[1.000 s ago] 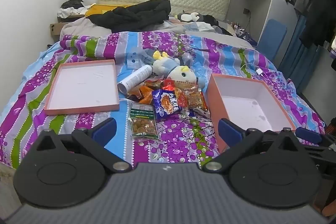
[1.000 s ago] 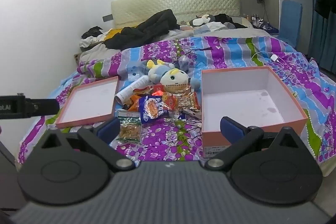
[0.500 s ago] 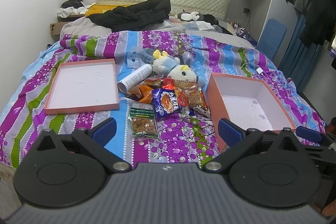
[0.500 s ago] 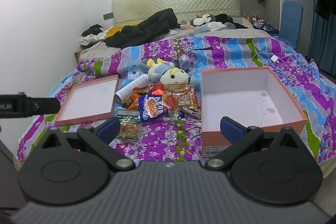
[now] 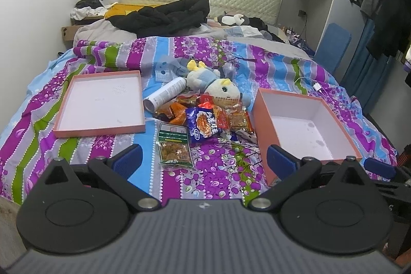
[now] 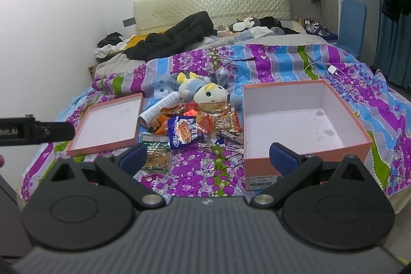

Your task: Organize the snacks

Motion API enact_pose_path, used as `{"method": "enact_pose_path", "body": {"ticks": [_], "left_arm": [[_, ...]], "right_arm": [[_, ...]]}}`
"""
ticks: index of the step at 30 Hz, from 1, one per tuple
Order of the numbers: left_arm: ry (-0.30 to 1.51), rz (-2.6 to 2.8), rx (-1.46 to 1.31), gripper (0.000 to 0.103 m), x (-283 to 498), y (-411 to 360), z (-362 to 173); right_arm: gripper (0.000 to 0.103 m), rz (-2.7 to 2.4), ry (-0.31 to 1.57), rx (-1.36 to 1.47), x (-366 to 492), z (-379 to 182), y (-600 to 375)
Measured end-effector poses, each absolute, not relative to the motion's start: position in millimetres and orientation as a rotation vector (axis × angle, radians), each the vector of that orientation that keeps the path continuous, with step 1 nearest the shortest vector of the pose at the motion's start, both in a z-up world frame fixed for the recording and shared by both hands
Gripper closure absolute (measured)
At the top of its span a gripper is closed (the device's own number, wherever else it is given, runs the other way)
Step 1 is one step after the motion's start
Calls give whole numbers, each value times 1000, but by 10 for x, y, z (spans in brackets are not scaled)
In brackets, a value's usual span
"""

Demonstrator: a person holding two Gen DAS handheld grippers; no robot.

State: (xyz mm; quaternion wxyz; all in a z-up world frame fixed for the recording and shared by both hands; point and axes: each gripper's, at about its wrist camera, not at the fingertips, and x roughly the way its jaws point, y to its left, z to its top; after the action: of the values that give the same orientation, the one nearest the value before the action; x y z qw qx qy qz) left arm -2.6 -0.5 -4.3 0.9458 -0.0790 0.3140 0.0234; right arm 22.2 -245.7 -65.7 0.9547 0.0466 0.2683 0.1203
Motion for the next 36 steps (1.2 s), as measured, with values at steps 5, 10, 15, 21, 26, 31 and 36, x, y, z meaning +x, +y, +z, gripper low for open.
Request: {"method": "enact_pose_path", "body": {"ticks": [5,10,15,21,26,31,36], "left_arm": [[650,47,-165,0,4,13,-77],[664,39,-161,0,50,-12,-164],[676,27,-147,0,90,-70,-254],[683,1,-130,0,76,-230,-316],[688,-30,-127,0,81,-336,-363],[703,-31,-137,0,100,-312,-438],[703,-27,-150,0,130,-258,-481]], "right_arm": [[0,254,545,108,202,-727,-2445],[0,271,557,112,193,-847,-2426],[0,281,542,80,130,-921,-2400],[0,296,543,103,44,-980,-2476],[0,279,532,126,-17,-1014,-2554],[0,274,530,131,-30,-1062,-2582],[0,285,534,134,-5,-1107,-2578]]}}
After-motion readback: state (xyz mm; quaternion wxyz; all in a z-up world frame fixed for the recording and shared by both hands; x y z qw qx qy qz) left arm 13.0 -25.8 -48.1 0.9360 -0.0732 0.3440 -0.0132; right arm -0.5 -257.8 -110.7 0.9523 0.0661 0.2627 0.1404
